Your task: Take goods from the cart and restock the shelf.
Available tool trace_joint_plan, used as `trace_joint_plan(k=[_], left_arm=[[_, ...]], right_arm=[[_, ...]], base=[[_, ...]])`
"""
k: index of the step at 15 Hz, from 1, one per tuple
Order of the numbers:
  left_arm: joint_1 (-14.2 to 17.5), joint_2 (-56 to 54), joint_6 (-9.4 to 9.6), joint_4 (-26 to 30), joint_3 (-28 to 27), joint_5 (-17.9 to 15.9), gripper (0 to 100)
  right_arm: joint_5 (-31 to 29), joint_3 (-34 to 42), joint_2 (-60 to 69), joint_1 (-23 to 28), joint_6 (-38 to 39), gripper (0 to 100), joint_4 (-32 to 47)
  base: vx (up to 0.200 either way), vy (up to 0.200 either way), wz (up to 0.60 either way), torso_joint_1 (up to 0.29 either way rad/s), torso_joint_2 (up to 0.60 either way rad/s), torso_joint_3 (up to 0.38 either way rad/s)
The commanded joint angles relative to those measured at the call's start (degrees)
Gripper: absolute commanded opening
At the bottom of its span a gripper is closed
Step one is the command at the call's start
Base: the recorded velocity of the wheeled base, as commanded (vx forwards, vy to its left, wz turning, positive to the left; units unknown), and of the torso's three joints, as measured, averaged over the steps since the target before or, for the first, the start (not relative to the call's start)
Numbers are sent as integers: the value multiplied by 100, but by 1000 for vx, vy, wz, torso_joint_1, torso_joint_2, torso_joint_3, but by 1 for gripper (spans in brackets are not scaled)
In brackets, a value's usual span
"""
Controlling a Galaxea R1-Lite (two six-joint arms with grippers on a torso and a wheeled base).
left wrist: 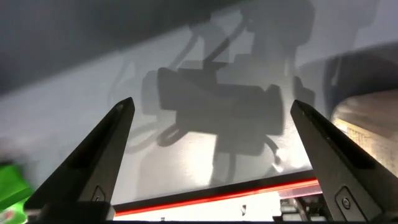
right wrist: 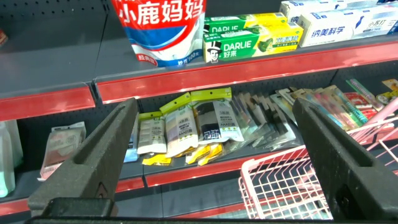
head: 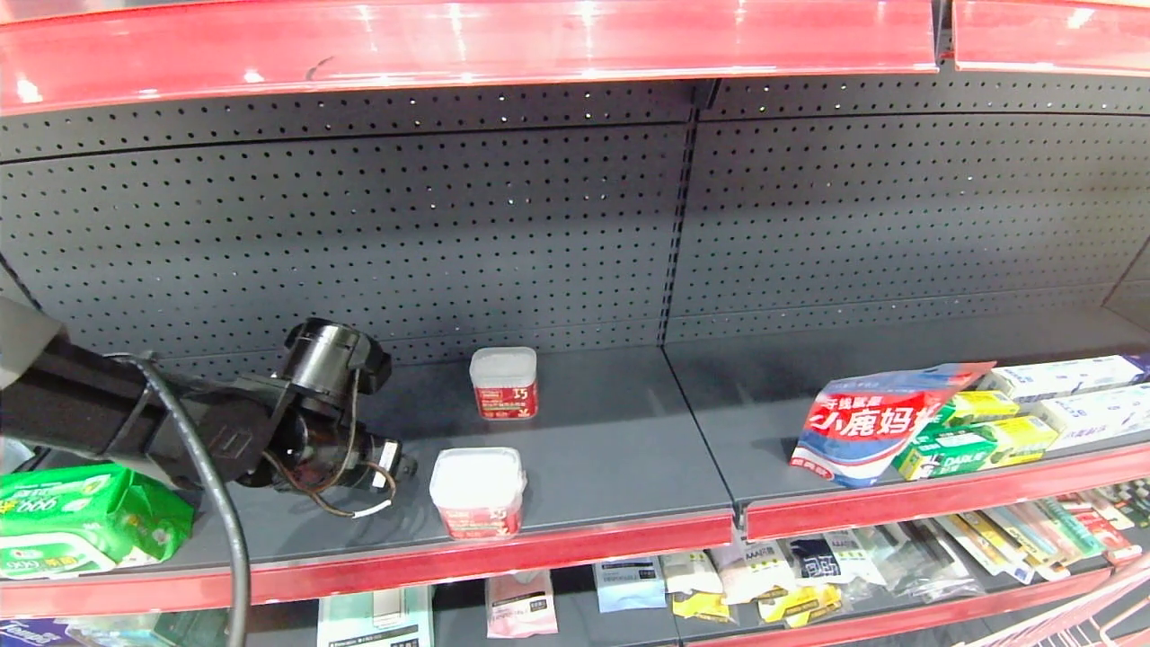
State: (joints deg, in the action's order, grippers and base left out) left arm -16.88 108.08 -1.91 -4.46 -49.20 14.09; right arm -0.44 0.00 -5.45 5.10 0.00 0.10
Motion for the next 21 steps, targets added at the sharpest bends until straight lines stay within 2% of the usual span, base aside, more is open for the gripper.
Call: trace_joint_plan(k=[1,2,9,11,13,15,16,17,18,19,20,21], left_arm=[[159,-727,7,191,121,-38,100],[159,-912,7,253,183,-56,100],[150,-4067,7,306,2020,-170,100],[150,-5078,86,341,2266,-504,100],[150,-6097,147,596,2222,-618,100],[45,-7108,525,780,2283,-697,100],[-8,-7574,692,991,2301,-847,100],[-43,-7925,833,1237,2292,-996,100],[-61,-8681,1053,1817,2266,-1304,100],[-61,-9209,1097,2134,2310,-1523,100],[-61,-9332,1097,2213,2319,-1567,100],[-43,-10114,1105,2687,2345,-1620,100]], right_arm=[[0,0,-9,0,0,100,-1],[0,0,-9,0,0,100,-1],[0,0,-9,0,0,100,-1],[0,0,-9,0,0,100,-1],[0,0,-9,0,0,100,-1],[0,0,-9,0,0,100,-1],[0,-9,-9,0,0,100,-1],[0,0,-9,0,0,100,-1],[0,0,-9,0,0,100,-1],[0,0,-9,0,0,100,-1],[0,0,-9,0,0,100,-1],[0,0,-9,0,0,100,-1]], base=[[0,0,0,0,0,0],[0,0,0,0,0,0],[0,0,0,0,0,0],[0,0,0,0,0,0],[0,0,0,0,0,0],[0,0,0,0,0,0],[0,0,0,0,0,0],[0,0,0,0,0,0],[0,0,0,0,0,0],[0,0,0,0,0,0],[0,0,0,0,0,0],[0,0,0,0,0,0]])
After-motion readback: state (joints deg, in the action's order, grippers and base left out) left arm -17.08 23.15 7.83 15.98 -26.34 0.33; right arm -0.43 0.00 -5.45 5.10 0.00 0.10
